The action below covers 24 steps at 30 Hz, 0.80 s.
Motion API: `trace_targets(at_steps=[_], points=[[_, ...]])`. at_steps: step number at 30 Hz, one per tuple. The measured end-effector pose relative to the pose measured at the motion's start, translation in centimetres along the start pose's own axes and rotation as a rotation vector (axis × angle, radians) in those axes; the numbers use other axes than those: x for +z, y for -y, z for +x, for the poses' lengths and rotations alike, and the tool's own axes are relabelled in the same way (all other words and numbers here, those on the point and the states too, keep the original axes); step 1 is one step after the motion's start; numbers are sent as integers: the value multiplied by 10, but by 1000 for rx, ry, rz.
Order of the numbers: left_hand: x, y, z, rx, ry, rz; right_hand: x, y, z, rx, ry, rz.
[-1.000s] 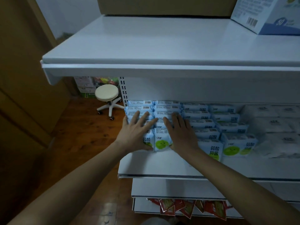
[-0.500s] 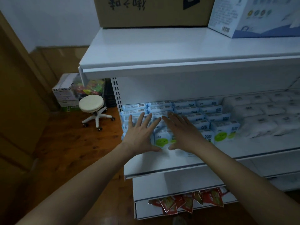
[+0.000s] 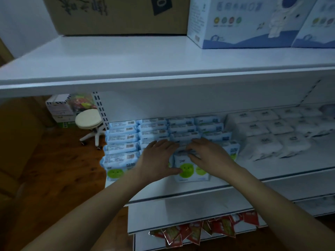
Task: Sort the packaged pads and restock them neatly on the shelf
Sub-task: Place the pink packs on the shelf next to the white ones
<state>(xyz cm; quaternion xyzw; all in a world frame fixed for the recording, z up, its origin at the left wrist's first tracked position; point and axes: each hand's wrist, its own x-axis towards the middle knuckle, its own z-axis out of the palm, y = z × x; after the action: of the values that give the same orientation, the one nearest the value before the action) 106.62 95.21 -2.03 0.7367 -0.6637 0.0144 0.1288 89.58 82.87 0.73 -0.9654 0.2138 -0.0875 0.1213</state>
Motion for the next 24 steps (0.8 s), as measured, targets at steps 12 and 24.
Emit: trace_targets(at_steps=[12, 24], points=[[36, -34, 7, -150, -3, 164, 0, -53, -12, -54, 163, -125], [49, -32, 29, -267, 94, 274, 50, -50, 17, -64, 75, -279]])
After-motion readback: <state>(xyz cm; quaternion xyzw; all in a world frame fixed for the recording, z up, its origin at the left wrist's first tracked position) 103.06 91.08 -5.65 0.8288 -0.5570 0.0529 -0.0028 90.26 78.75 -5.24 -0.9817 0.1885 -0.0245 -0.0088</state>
